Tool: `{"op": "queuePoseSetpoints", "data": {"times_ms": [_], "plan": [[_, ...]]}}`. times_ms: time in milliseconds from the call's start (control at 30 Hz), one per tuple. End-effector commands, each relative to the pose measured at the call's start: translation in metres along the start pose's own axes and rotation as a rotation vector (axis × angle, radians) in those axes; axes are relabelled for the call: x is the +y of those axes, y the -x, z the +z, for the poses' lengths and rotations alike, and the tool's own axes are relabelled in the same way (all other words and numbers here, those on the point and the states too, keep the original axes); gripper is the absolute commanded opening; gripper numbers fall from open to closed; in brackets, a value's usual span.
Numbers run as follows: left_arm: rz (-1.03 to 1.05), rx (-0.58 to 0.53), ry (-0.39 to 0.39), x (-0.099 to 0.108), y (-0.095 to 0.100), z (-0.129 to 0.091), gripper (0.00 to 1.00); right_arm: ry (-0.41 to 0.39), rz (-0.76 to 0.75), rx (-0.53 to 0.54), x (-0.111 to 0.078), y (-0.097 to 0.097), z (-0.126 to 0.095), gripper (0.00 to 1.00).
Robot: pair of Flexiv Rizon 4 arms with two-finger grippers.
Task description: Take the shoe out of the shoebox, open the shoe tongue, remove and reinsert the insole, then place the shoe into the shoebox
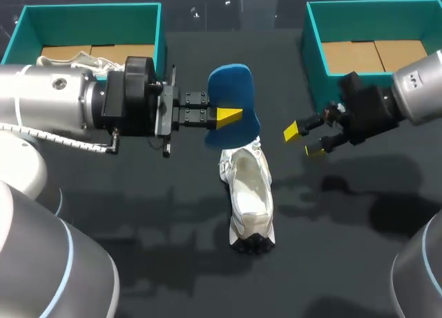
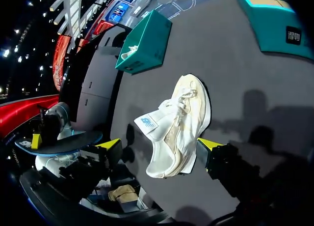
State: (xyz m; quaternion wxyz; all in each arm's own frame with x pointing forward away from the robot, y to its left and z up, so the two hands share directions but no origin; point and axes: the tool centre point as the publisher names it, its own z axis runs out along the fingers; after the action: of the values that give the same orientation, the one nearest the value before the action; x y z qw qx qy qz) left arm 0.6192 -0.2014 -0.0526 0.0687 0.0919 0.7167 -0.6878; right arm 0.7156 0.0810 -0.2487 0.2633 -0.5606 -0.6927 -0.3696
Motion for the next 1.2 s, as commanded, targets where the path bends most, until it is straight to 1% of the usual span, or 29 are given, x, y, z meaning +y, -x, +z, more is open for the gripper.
{"op": "queuePoseSetpoints", "data": {"times_ms": [33,167,200,233,300,333,367,433,467,500,533,600,667,700,800,867,900,1200], "plan": [[0.466,0.026,0.006,0.002,0.008,0.009,0.0,0.011,-0.001,0.088,-0.006,0.005,0.0,1.0],[0.466,0.026,0.006,0.002,0.008,0.009,0.0,0.011,-0.001,0.088,-0.006,0.005,0.0,1.0],[0.523,0.039,0.022,0.006,0.007,0.01,0.0,0.01,-0.003,0.135,-0.004,0.004,0.003,1.0],[0.553,0.054,0.006,0.008,0.005,0.011,0.0,0.016,-0.003,0.148,-0.001,0.002,0.005,1.0],[0.658,0.054,0.023,0.016,0.004,0.013,0.0,0.025,0.009,0.182,0.002,-0.002,0.005,1.0],[0.674,0.053,0.002,0.019,0.005,0.013,0.0,0.028,0.015,0.189,0.005,-0.005,0.005,1.0],[0.75,0.046,0.032,0.024,0.005,0.014,0.0,0.024,0.018,0.201,0.007,-0.008,0.005,1.0],[0.832,0.038,0.02,0.031,0.006,0.015,0.0,0.027,0.024,0.222,0.01,-0.013,0.003,1.0],[0.9,0.035,0.048,0.036,0.007,0.016,0.0,0.024,0.025,0.229,0.011,-0.016,0.002,1.0],[0.958,0.031,0.049,0.04,0.007,0.017,0.0,0.022,0.026,0.233,0.012,-0.02,0.0,1.0],[0.969,0.025,0.041,0.043,0.008,0.017,0.0,0.028,0.024,0.246,0.013,-0.023,-0.001,1.0],[1.067,0.027,0.064,0.051,0.01,0.017,0.0,0.029,0.021,0.254,0.016,-0.03,-0.005,1.0],[1.091,0.022,0.069,0.055,0.013,0.018,0.0,0.032,0.014,0.272,0.018,-0.039,-0.008,1.0],[1.166,0.016,0.087,0.058,0.014,0.018,0.0,0.034,0.008,0.283,0.019,-0.043,-0.01,1.0],[1.279,-0.009,0.108,0.065,0.019,0.019,0.0,0.045,0.002,0.333,0.022,-0.051,-0.014,1.0],[1.325,-0.04,0.108,0.069,0.023,0.02,0.0,0.049,-0.006,0.363,0.023,-0.055,-0.014,1.0],[1.382,-0.061,0.121,0.073,0.027,0.019,0.0,0.048,-0.008,0.375,0.024,-0.056,-0.014,1.0],[1.382,-0.061,0.121,0.073,0.027,0.019,0.0,0.047,-0.007,0.375,0.024,-0.057,-0.014,1.0]]}}
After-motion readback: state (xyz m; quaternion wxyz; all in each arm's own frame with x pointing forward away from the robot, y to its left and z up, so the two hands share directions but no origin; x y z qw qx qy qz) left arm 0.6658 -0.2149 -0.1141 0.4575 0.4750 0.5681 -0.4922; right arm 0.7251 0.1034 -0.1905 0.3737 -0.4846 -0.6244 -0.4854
